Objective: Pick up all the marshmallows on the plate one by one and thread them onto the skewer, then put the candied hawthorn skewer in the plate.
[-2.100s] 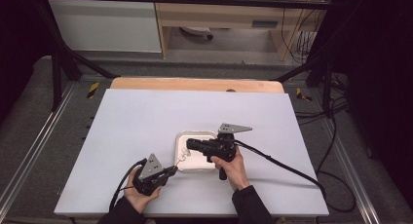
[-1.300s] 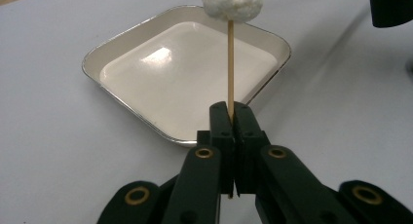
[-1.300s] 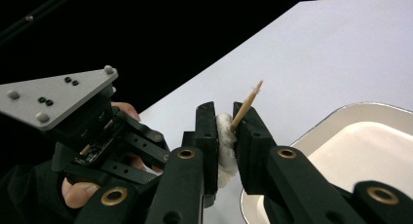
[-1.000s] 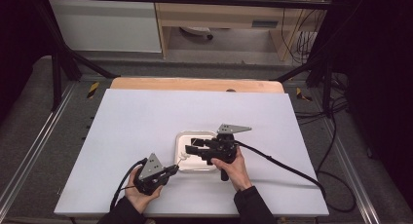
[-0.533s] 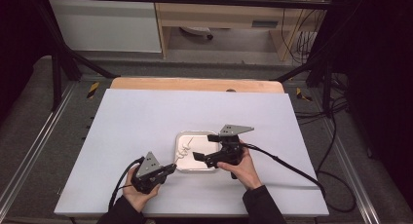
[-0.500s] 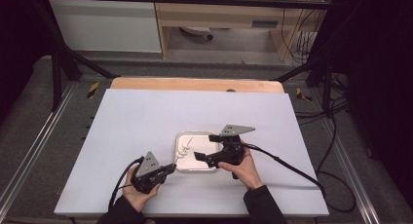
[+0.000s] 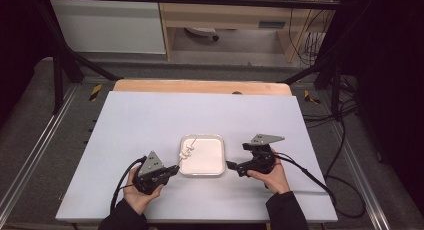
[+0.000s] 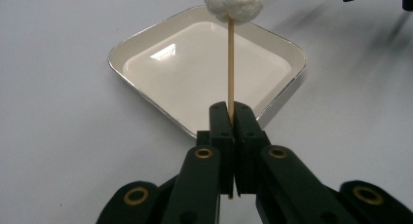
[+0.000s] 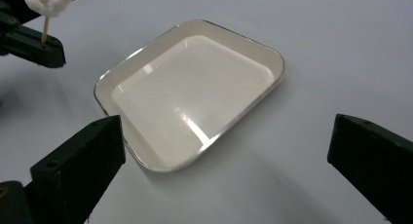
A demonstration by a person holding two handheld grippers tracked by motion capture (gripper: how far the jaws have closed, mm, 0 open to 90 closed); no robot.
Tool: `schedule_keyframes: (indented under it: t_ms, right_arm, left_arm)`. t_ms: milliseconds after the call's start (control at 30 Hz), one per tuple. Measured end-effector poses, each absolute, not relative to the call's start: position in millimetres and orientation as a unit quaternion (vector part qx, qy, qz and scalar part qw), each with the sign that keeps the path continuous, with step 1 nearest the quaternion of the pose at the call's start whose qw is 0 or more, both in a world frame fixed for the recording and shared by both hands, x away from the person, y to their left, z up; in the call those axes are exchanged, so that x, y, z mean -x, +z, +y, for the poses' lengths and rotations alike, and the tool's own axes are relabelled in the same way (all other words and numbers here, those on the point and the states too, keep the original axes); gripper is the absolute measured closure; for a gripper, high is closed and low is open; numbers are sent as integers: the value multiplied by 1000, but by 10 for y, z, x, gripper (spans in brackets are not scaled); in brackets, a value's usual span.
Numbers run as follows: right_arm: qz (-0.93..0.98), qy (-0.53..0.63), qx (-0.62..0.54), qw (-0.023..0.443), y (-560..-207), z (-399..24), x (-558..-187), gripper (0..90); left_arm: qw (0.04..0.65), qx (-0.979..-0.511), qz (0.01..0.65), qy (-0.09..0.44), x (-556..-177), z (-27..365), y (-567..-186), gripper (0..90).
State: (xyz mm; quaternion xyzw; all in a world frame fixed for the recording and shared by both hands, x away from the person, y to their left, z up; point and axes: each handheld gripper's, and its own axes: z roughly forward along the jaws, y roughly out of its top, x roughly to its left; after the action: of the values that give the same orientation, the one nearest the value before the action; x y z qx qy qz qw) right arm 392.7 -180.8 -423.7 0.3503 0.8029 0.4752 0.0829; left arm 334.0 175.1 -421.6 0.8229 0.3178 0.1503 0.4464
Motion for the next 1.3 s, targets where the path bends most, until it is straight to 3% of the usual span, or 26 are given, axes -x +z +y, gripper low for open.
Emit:
schedule_keyframes:
  t_ms: [500,1067,1300]
  right_arm:
    - [807,450,-369,103,-4433,-2254,-3785,8]
    - [805,451,-369,110,-4509,-2451,-3675,10]
    - [806,451,-368,110,-4516,-2444,-3674,10]
  left_arm:
    - [419,-834,337,124,-3627,1504,-4080,884]
    - [314,-872,360,105,-3840,1107,-4321,881]
    - [301,-875,364,108,-3857,1097,-4352,879]
